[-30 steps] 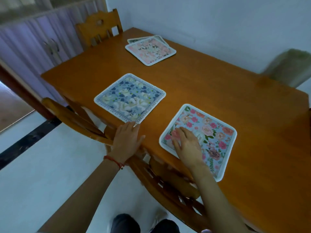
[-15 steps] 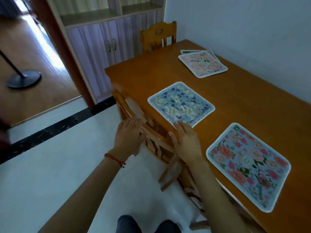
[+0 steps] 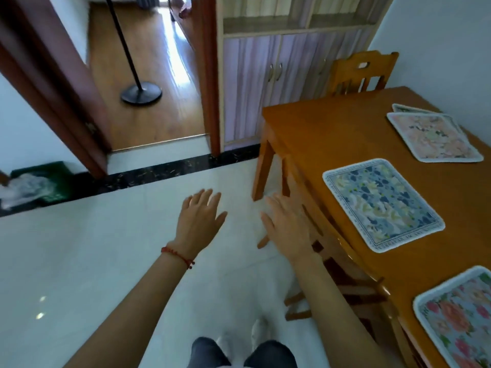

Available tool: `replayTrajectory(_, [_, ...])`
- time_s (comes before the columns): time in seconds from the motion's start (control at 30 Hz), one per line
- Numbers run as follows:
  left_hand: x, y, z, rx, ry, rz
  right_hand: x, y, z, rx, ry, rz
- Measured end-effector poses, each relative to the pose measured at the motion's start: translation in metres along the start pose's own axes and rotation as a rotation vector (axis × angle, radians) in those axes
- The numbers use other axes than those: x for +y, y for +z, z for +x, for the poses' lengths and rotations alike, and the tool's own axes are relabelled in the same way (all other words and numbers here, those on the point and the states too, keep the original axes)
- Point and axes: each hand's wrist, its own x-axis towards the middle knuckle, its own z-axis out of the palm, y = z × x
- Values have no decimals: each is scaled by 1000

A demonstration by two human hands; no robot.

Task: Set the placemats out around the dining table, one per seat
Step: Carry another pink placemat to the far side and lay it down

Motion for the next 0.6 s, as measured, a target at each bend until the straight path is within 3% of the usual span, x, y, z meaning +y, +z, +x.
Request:
replayTrajectory(0.3, [-66,17,-10,-12,-237,106,-39,64,66,-36,-276,31])
replayTrajectory(0.6, [-87,39,42,11,-336,120,-26,107,145,-62,-383,-5])
